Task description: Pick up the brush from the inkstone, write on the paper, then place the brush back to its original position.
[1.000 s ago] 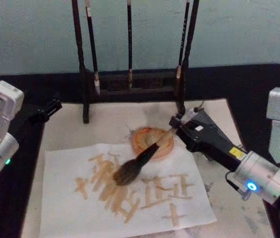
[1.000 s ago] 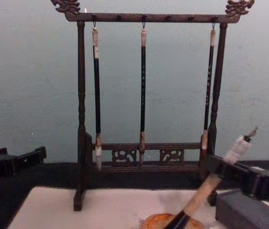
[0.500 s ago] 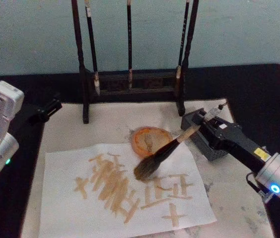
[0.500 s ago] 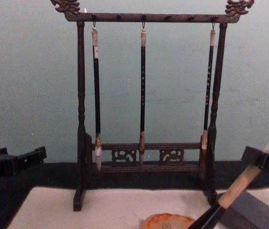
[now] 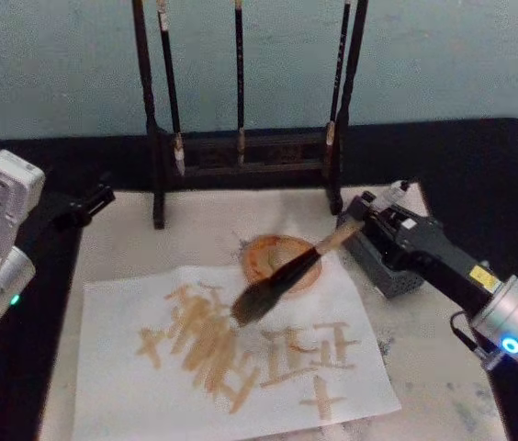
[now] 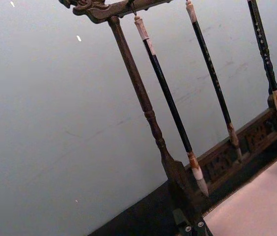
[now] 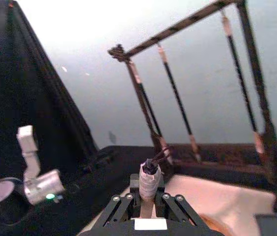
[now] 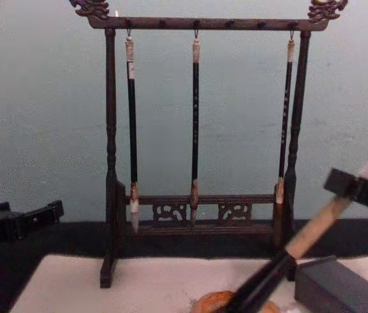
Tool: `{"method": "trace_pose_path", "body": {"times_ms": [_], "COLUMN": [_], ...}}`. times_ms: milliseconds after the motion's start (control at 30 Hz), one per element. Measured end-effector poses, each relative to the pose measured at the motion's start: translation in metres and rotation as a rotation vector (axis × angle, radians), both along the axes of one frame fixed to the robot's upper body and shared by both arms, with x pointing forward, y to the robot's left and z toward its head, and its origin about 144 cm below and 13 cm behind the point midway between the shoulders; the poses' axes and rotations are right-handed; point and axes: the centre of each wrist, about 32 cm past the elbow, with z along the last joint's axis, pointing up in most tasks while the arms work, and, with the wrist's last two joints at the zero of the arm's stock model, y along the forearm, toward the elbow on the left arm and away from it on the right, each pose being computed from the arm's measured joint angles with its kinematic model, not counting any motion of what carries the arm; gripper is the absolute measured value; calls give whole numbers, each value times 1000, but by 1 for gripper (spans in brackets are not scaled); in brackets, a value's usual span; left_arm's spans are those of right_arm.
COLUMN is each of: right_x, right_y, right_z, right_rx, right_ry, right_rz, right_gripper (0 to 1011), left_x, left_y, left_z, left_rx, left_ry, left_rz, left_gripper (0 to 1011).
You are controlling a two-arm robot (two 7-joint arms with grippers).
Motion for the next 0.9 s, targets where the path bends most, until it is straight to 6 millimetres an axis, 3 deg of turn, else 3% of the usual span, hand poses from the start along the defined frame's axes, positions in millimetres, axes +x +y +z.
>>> {"method": "trace_pose_path", "body": {"times_ms": [367,900], "right_x": [2,4], "right_y": [25,41], "right_z": [2,-26], "right_rx": [32,21], "right_ry": [-15,86], "right_rz": [97,148], "right_gripper": [164,164], "left_x": [0,0], "left_y": [0,0], "left_z": [0,0], "left_rx": [0,0], "left_ry": [0,0], "left_rz": [0,0], "left_gripper": [1002,1002]}}
